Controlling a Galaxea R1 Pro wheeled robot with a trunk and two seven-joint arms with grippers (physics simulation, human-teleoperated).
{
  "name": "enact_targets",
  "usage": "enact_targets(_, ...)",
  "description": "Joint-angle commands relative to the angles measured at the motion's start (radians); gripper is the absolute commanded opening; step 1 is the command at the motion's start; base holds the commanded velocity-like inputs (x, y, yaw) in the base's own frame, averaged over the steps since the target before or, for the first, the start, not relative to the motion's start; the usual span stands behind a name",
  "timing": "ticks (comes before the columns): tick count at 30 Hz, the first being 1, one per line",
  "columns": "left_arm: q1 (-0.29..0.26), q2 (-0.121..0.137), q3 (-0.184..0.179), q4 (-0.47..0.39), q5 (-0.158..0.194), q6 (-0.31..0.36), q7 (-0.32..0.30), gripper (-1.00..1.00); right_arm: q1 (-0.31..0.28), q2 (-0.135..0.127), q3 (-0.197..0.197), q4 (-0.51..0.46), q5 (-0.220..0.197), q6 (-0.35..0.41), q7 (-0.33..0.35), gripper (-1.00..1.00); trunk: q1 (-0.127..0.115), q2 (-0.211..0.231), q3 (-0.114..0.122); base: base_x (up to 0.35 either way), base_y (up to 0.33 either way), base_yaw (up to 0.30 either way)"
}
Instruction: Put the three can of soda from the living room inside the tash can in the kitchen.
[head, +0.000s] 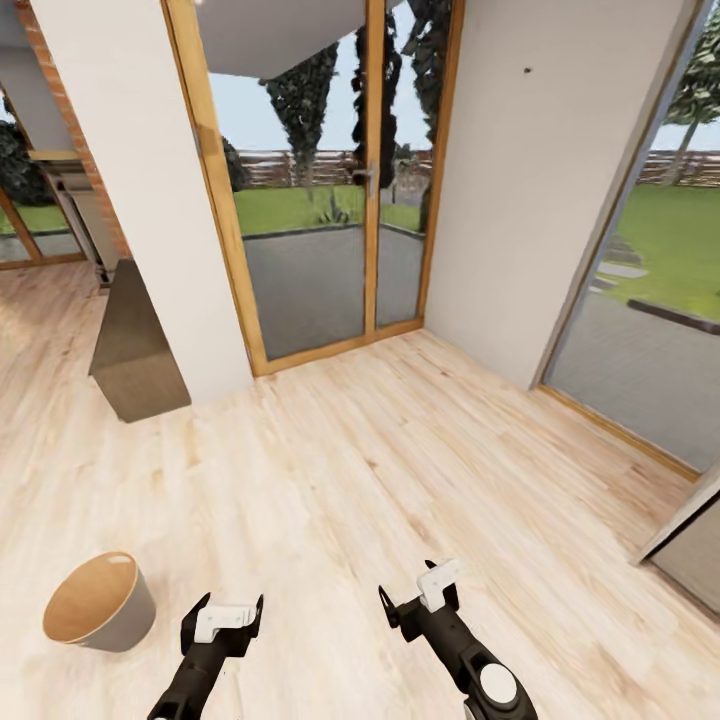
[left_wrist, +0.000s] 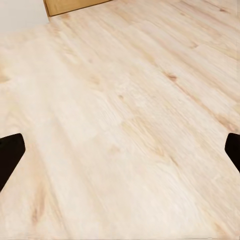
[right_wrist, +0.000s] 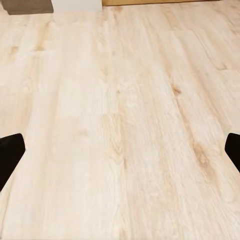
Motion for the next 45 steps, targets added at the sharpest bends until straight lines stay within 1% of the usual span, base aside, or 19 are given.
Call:
enact_targets(1, 0.000, 0.000, 0.000, 0.000, 0.000, 0.000, 0.000, 1.00, 0.000, 0.000, 0.000, 0.000, 0.000, 0.000, 0.000, 1.00, 0.000, 0.000, 0.000, -0.131, 0.248, 0.233)
enact_targets(8, 0.000, 0.000, 0.000, 0.000, 0.000, 0.000, 0.000, 1.00, 0.000, 0.001, 0.000, 0.005, 0.000, 0.000, 0.000, 1.00, 0.000, 0.000, -0.003, -0.133, 0.251, 0.233)
enact_targets(12, 0.000, 0.000, 0.000, 0.000, 0.000, 0.000, 0.000, 1.00, 0.000, 0.008, 0.000, 0.008, 0.001, 0.000, 0.000, 1.00, 0.000, 0.000, -0.005, -0.105, 0.249, 0.233)
enact_targets(29, 0.000, 0.000, 0.000, -0.001, 0.000, 0.000, 0.000, 1.00, 0.000, 0.011, 0.004, 0.019, 0.003, 0.000, 0.000, 1.00, 0.000, 0.000, -0.006, -0.003, 0.184, 0.234)
enact_targets(41, 0.000, 0.000, 0.000, -0.007, 0.000, 0.000, 0.000, 1.00, 0.000, 0.012, 0.005, 0.032, 0.004, -0.002, 0.000, 1.00, 0.000, 0.000, -0.006, 0.228, 0.010, 0.234)
enact_targets(45, 0.001, 0.000, 0.000, -0.007, 0.000, 0.000, 0.000, 1.00, 0.000, 0.015, 0.006, 0.033, 0.021, -0.003, 0.000, 1.00, 0.000, 0.000, -0.006, 0.265, 0.000, 0.234)
